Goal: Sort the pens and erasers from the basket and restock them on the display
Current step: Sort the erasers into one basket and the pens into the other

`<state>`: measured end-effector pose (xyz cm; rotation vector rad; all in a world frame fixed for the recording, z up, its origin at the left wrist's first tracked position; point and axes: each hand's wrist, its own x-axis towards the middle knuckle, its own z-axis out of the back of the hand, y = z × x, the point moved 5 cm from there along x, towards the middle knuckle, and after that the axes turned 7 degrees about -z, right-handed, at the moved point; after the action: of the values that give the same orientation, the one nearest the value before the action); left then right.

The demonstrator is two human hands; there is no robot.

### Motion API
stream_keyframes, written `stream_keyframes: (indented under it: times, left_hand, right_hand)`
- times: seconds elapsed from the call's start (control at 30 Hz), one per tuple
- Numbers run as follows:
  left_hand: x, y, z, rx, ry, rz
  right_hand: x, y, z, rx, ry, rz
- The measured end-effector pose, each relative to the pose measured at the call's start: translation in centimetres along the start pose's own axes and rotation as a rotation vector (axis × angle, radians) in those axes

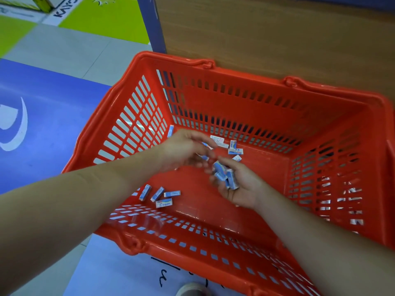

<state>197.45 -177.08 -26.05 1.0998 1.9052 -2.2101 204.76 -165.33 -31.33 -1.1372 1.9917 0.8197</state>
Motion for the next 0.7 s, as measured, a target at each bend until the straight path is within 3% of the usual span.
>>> stream_keyframes:
  times: [0.07, 0.1, 0.2, 0.27, 0.5, 0.6, 0.7]
  left_hand:
    - [0.8, 1.3, 1.9, 0.259, -0.037, 0.054]
    - [0.9, 2.1, 2.4, 0.589, 0.058, 0.066]
    - [0.5, 6.1, 1.8, 1.494, 0.547, 0.071]
    - [0.1, 8.2, 1.2, 1.717, 0.668, 0.091]
    - [1.2, 8.5, 1.1, 1.638, 0.573, -0.018]
    - [2.0, 6.2, 2.2, 1.447, 0.353, -0.046]
    - [2.4, 2.6, 2.6, 1.184, 0.079, -0.042]
  right_hand:
    - [-0.2, 0.1, 0.8, -0.01, -0.072, 0.013]
    - [-0.3, 0.0, 1.1, -0.024, -0.106, 0.011]
    - [-0.1, -0.2, 1.6, -0.101, -0.166, -0.02]
    - [-0.1, -0.2, 1.5, -0.145, -0.182, -0.025]
    - [-1.1, 1.4, 1.3, -0.084, -0.234, 0.102]
    - [-2.1, 2.5, 1.2, -0.105, -0.332, 0.209]
    - [-3.2, 3.6, 0.6, -0.329, -0.443, 0.302]
